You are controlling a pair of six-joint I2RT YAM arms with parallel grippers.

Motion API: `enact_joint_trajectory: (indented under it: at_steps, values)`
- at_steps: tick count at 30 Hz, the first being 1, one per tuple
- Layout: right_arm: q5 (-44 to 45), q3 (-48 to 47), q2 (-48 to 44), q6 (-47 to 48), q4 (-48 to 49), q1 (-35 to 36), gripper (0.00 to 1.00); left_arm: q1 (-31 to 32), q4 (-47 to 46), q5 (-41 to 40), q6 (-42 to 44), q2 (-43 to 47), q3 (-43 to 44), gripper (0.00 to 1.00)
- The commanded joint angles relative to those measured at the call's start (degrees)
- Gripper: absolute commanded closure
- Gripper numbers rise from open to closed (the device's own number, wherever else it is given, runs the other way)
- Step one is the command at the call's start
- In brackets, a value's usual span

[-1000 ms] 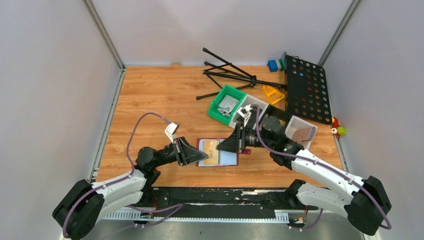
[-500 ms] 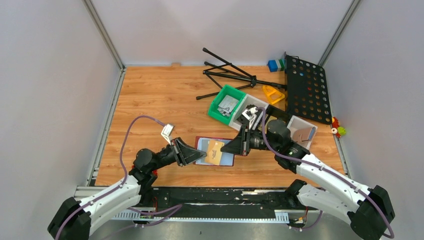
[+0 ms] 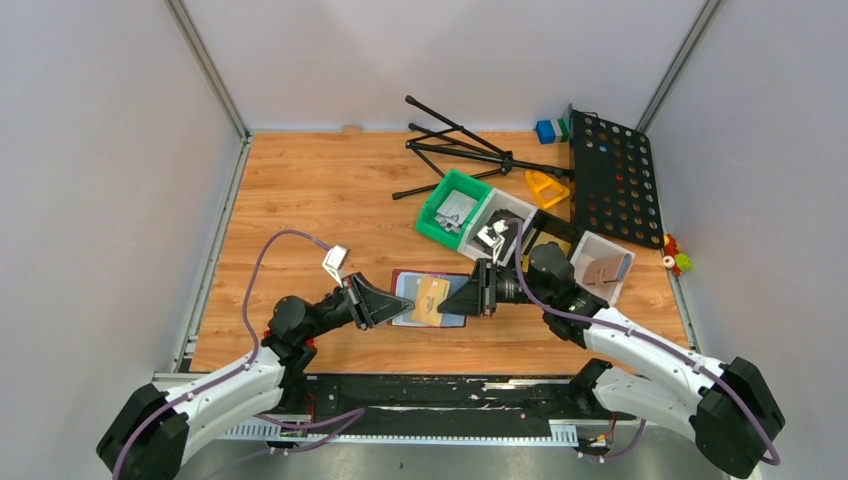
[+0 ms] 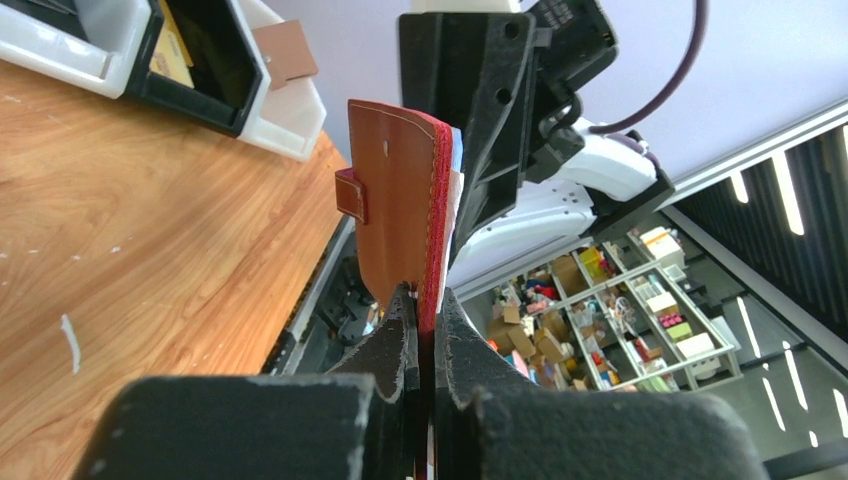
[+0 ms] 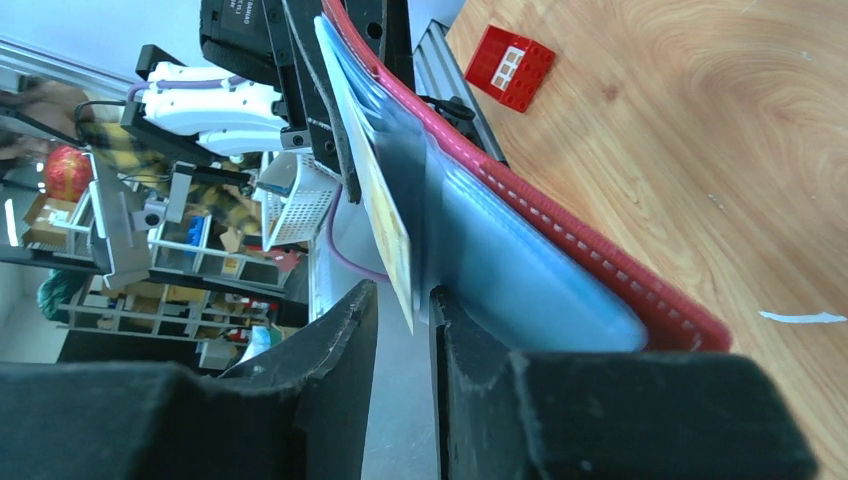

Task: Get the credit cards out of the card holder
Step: Remove the credit card from the card holder.

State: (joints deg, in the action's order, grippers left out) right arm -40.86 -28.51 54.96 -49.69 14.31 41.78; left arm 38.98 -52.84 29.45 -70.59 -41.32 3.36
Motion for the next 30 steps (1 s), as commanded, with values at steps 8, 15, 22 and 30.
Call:
enact_joint_trajectory:
  at_steps: [8, 15, 22, 30]
  values:
    - [-2.57, 0.10, -0.18, -3.04, 8.14, -0.09, 0.78, 0.04, -9.66, 0.29, -3.35, -1.08, 0.29, 1.00]
    - [-2.49, 0.08, 0.72, -4.36, 10.80, 0.07, 0.81, 0.03, -9.95, 1.28, -3.38, -2.00, 0.48, 1.00]
    - [0.31, -1.71, 0.10, -1.97, 3.89, -0.06, 1.00, 0.04, -9.96, 0.74, -3.31, -1.84, 0.35, 1.00]
    - [4.70, 0.90, -3.92, 0.15, -9.97, -5.31, 1.00, -1.85, 8.48, -5.86, 2.78, 9.02, 0.07, 1.00]
